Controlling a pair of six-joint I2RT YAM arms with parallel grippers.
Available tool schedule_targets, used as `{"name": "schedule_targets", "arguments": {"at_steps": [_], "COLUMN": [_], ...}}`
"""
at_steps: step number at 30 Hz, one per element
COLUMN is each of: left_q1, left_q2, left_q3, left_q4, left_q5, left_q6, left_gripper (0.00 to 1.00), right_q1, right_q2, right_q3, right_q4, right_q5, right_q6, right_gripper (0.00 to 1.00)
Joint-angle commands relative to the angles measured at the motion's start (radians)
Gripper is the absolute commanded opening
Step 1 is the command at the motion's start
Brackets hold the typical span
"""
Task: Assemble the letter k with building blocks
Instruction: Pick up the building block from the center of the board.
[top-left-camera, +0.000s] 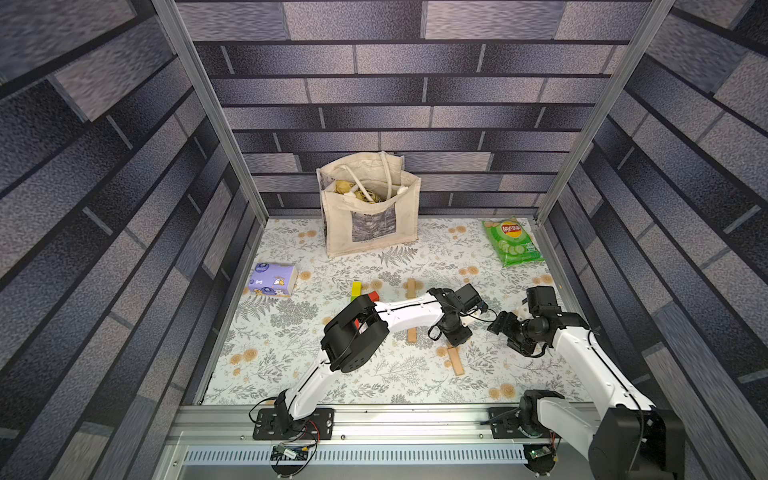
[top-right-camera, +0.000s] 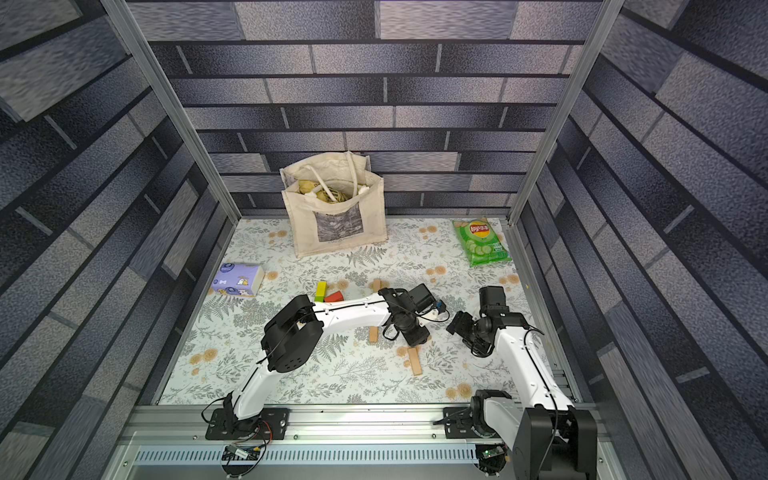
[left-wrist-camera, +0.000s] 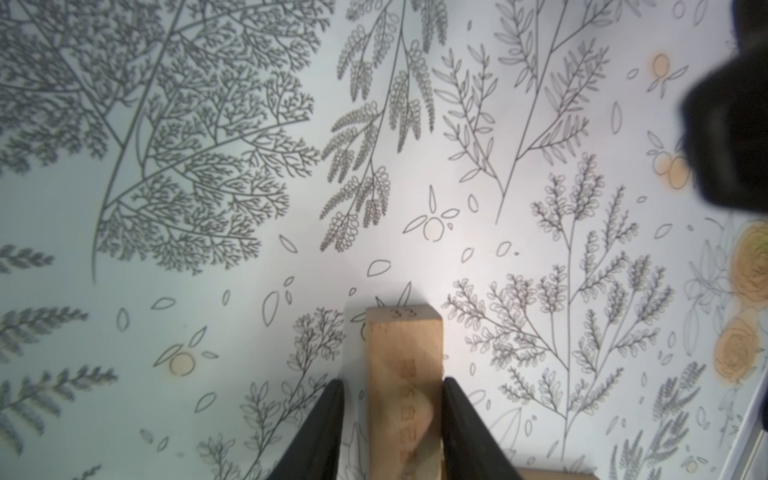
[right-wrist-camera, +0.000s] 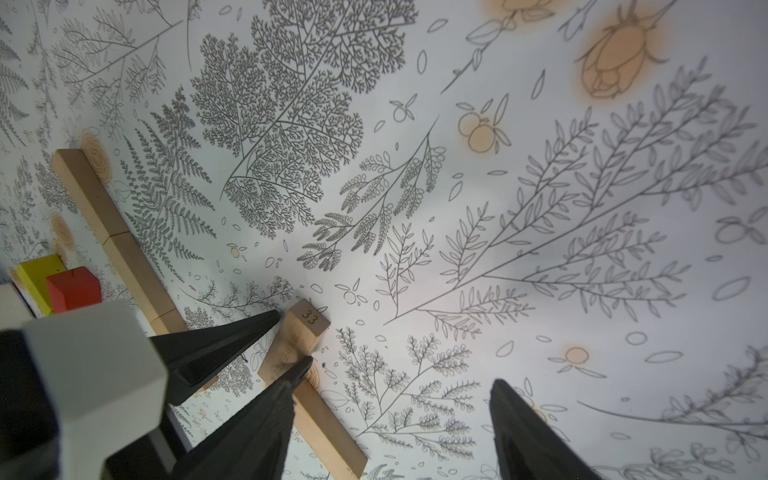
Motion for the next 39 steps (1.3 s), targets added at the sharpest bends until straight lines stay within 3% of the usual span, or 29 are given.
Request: {"name": "schedule_targets", "arguments": {"at_steps": [1,12,23,39], "left_q1": [0.015,0.065,0.105,0.183], "left_q2": [0.031,0.024,0.023,0.131], "left_q3": [0.004,0.019,0.093,0.349], "left_q4": [-0.030,-0.052,-0.109,-0.235], "left_q5": [-0.033,-0.021,-0.014,-0.083], "left_q6": [-0.015,0.006,0.054,0.047], "left_gripper": [0.37,0.28,0.25,0.22], "right_q1": [-0.005,-0.005,-0.005,-0.005], "right_q2": [0.004,0.045,0.066,0.179], "right_q3": [-0.018,-0.003,0.035,0.187], "right_q4": [0.011,0.032,0.022,0.001], "right_q5": [-0.007,-0.025,-0.025,-0.053], "right_q6": [0.003,-0.006,-0.011,-0.030], "right_gripper": [0.77,0.76,0.76,0.75]}}
